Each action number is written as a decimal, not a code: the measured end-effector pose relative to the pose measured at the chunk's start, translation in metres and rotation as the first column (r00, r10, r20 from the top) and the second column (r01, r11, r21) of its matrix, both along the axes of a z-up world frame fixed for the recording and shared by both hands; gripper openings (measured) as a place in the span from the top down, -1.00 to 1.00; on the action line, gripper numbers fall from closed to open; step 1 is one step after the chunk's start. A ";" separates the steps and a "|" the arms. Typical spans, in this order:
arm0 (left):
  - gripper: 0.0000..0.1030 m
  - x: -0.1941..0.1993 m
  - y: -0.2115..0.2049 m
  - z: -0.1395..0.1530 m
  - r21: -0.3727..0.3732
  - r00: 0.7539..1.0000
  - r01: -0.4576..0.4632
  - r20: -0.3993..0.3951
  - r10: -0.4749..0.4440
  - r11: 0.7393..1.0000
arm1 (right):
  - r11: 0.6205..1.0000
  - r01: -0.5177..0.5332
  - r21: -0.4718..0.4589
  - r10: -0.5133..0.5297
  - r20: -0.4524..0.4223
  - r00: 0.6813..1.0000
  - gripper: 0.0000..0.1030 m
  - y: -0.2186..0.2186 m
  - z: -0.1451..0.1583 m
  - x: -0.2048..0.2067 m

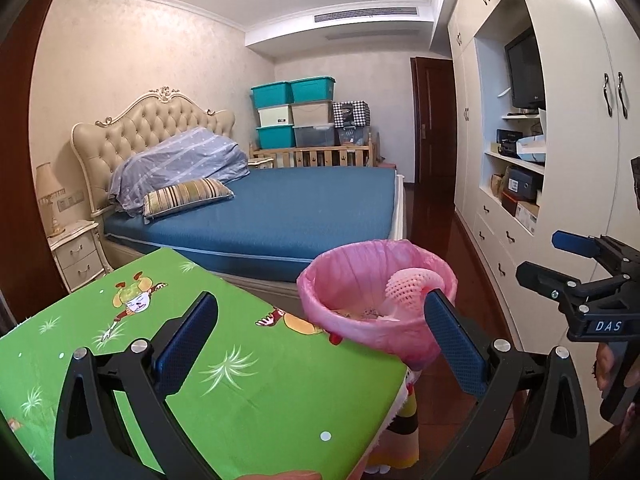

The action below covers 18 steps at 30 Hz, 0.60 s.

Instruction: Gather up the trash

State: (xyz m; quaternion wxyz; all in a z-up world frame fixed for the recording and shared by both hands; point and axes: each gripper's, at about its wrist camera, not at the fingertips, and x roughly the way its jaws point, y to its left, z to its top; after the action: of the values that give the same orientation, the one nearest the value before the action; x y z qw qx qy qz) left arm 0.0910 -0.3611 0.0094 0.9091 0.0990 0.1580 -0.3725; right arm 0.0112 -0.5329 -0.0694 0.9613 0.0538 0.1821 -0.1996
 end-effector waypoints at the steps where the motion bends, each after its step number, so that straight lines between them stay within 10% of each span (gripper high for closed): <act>1: -0.88 -0.001 -0.001 0.000 0.000 1.000 -0.002 0.002 0.002 1.000 | 1.000 -0.006 -0.001 0.006 0.000 1.000 -0.91 0.001 0.001 0.000; 18: -0.88 -0.002 -0.012 -0.010 0.036 1.000 0.019 -0.015 -0.019 0.999 | 1.000 -0.024 0.006 0.024 -0.030 0.999 -0.91 0.000 -0.010 0.006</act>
State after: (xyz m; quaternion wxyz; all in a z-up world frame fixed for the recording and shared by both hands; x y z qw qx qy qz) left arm 0.0888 -0.3733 -0.0003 0.9024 0.1142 0.1705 -0.3789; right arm 0.0168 -0.5325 -0.0796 0.9606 0.0513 0.1979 -0.1884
